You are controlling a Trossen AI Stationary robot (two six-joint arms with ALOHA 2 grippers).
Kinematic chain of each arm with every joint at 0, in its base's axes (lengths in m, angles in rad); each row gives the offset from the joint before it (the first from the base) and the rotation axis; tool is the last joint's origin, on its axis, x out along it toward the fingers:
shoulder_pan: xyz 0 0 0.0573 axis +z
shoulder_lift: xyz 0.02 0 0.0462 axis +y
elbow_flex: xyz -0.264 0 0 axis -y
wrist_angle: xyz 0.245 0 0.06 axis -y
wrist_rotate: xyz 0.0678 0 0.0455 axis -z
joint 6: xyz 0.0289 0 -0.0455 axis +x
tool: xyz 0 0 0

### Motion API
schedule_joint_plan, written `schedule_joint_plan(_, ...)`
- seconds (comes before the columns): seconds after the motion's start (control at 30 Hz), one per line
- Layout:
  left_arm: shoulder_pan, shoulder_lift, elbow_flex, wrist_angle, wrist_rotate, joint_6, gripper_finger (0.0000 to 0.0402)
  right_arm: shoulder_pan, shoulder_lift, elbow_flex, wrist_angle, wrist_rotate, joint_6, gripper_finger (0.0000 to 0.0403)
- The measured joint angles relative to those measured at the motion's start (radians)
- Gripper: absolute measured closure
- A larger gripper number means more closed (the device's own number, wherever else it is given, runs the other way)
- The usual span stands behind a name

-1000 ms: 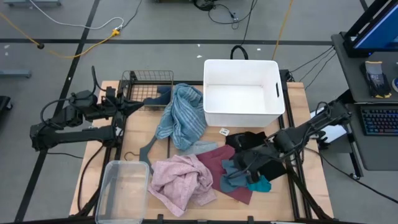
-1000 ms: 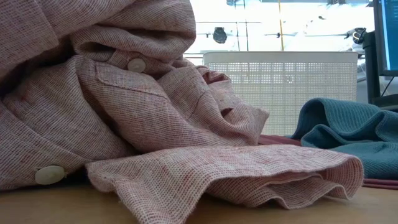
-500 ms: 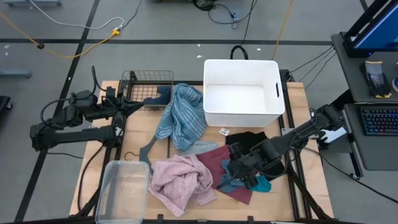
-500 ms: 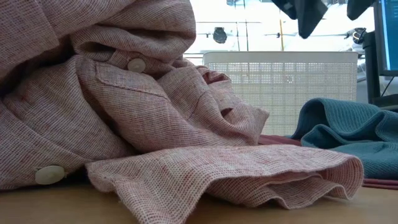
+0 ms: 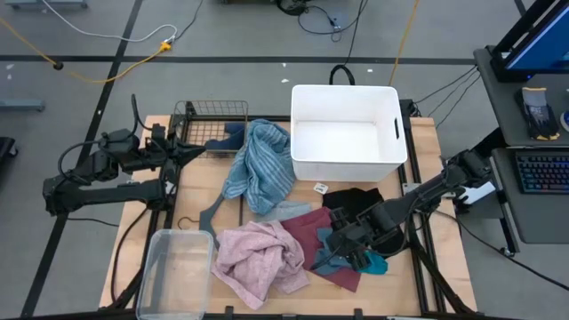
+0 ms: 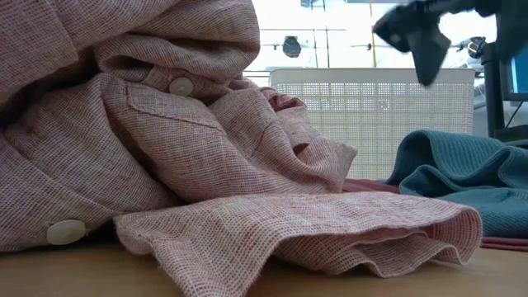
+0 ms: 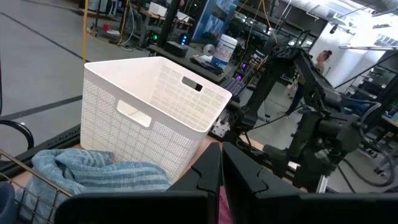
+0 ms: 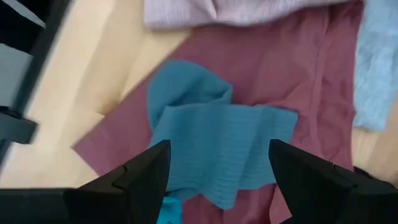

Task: Pick & Place Cloths
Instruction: Put the blue sock into the wire basket

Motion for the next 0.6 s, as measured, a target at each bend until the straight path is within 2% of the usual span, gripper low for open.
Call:
schedule_joint_plan(0.23,0.000,0.000,0.000,0.000,0.000,0.001,0.0385,-0.001,0.000,-0.117,0.133,0.006,0.054,0.0134)
schedule_joint_plan(0.6,0.000,0.000,0.000,0.000,0.001,0.008,0.0385,-0.001,0.000,-0.225,0.222,0.057,0.058,0.0133)
